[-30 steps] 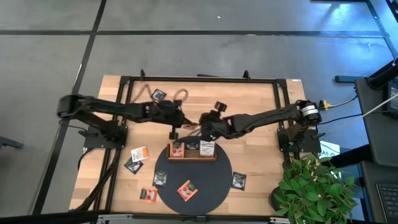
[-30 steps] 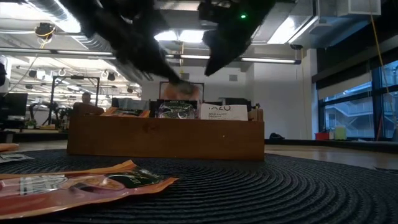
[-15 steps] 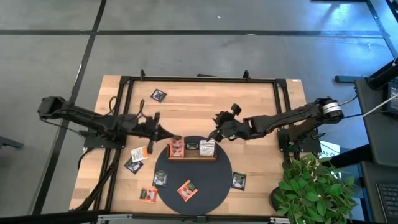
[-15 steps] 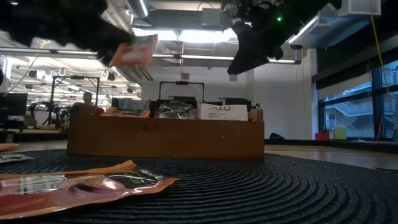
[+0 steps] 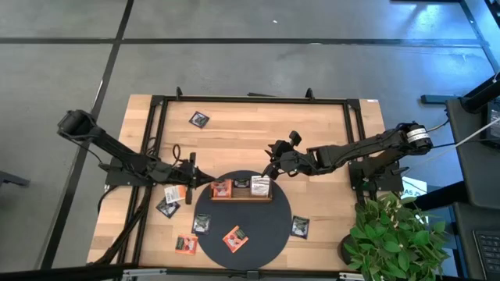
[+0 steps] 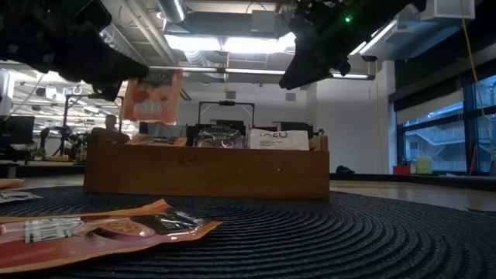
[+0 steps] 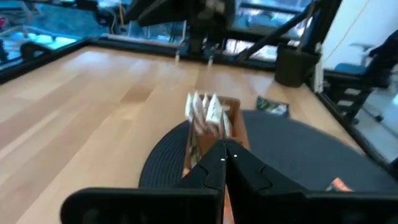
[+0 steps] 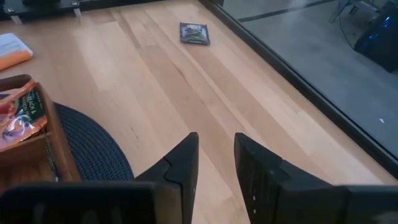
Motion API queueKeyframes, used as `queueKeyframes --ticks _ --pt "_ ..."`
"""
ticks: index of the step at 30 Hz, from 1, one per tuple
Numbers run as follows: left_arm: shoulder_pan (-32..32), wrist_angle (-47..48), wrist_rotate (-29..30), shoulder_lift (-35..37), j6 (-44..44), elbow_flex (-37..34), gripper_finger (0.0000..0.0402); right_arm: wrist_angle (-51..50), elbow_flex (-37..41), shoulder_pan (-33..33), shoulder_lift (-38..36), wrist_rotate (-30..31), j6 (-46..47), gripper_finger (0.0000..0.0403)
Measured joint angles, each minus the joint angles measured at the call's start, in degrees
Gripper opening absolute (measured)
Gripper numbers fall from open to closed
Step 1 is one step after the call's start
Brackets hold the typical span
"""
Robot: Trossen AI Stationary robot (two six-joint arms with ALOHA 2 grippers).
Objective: Pick & Place Tea
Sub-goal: Put the orange tea bag into the left section of the wooden organizer
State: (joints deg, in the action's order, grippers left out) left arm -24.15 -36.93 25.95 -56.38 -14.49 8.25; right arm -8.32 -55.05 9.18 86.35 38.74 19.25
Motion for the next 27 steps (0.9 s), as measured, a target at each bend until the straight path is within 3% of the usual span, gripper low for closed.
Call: queueKeyframes --ticks 14,22,27 --pt "-1.4 -13.3 0.8 -16.6 -0.8 0.0 0.0002 0.0 0.0 0.0 0.2 -0.5 0.2 0.0105" --pt "-1.4 -15.4 0.4 -20.2 -0.8 0.1 0.0003 -0.3 0.0 0.0 0.2 -1.5 0.2 0.0105" --pt "-1.4 -16.1 7.5 -20.0 0.3 0.1 0.0002 -0.3 0.0 0.0 0.2 -1.5 0.1 0.0105"
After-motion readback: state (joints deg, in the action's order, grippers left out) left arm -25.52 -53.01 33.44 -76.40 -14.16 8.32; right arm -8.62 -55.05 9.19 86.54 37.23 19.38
